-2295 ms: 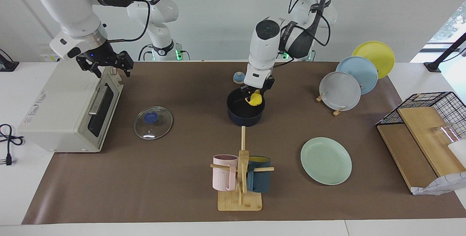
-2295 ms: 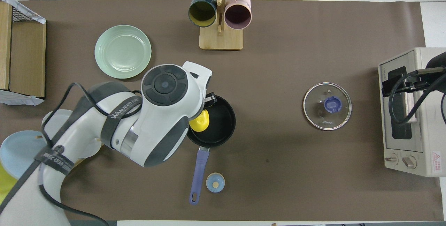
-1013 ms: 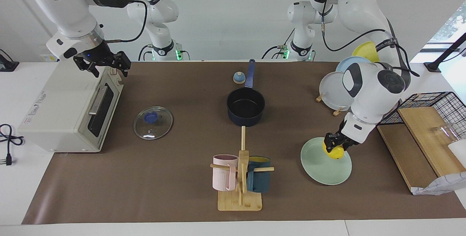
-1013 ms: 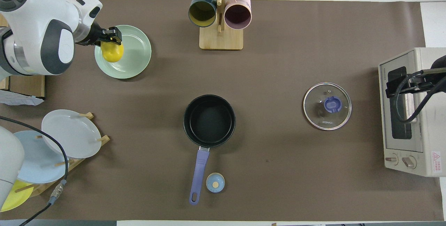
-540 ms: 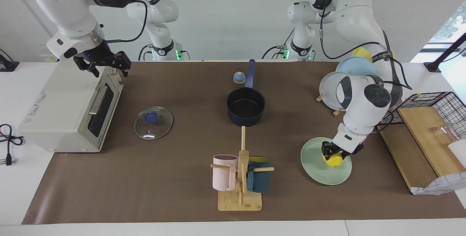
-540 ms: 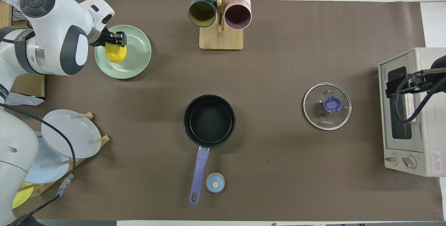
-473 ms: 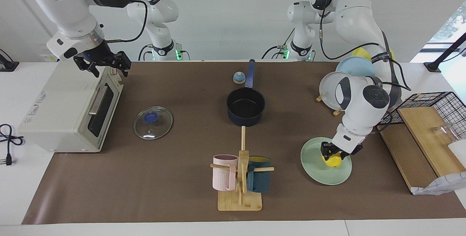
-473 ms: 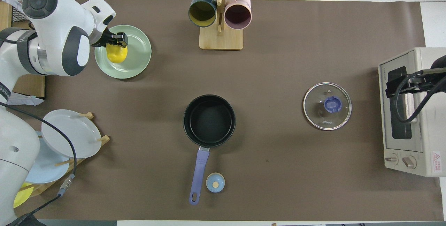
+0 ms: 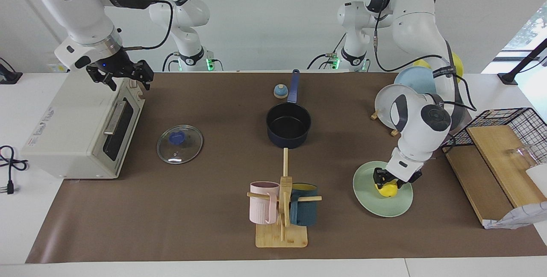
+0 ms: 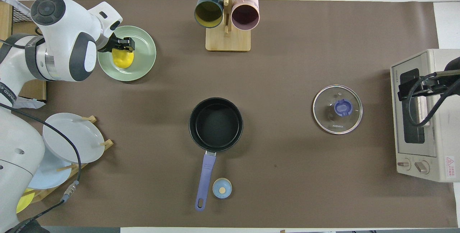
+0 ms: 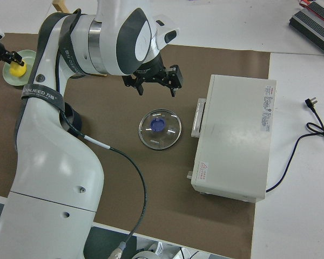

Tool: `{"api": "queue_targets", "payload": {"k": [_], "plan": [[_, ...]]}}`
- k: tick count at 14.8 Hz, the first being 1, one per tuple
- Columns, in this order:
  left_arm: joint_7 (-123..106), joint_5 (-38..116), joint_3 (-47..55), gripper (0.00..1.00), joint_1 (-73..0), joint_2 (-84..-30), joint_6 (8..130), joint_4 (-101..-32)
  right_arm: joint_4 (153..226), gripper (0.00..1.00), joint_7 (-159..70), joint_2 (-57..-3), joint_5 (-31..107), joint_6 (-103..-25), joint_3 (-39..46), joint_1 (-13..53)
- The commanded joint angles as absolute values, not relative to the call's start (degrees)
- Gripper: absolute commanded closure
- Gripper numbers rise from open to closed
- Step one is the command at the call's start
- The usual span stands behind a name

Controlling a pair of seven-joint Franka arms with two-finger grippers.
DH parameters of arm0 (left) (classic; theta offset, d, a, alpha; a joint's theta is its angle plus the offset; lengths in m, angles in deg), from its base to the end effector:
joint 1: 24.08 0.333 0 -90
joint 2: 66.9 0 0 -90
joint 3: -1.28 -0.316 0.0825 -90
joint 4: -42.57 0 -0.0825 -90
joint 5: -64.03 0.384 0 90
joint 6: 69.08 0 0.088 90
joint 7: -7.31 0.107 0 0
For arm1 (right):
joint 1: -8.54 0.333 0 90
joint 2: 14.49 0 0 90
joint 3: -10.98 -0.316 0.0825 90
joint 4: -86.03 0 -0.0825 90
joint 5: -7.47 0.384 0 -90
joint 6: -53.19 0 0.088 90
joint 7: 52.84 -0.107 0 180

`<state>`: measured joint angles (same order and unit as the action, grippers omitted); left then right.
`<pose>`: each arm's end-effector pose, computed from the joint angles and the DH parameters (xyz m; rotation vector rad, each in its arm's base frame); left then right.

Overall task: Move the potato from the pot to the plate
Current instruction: 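Open the left gripper to release the potato on the plate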

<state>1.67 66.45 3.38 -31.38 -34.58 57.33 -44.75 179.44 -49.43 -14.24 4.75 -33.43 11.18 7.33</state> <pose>0.7046 -0.1109 0.3421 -3.1328 0.1283 -0.1879 0.5440 -0.0187 0.5944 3.0933 0.0539 -0.1797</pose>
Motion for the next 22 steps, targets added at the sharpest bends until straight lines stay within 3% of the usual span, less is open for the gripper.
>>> {"api": "queue_targets", "payload": {"k": [1, 5, 16, 22], "plan": [[2.12, 67.64, 3.13, 0.00, -31.29, -35.26, 57.58, -45.50, 180.69, 0.00, -50.38, -12.91, 5.27, -33.20, 10.45, 6.34], [2.21, 66.68, 3.21, 0.00, -30.50, -37.62, 51.97, -43.49, 180.78, 0.00, -50.38, -12.91, 5.18, -33.20, 10.45, 6.34], [1.33, 64.65, 3.13, 0.00, -26.63, -61.60, 26.40, -43.92, 180.69, 0.00, -50.30, -13.00, 5.27, -33.20, 10.45, 6.34], [0.89, 64.74, 3.21, 0.00, -29.52, -67.95, 18.10, -47.51, 180.78, 0.00, -50.38, -12.91, 5.27, -33.20, 10.45, 6.34]]}}
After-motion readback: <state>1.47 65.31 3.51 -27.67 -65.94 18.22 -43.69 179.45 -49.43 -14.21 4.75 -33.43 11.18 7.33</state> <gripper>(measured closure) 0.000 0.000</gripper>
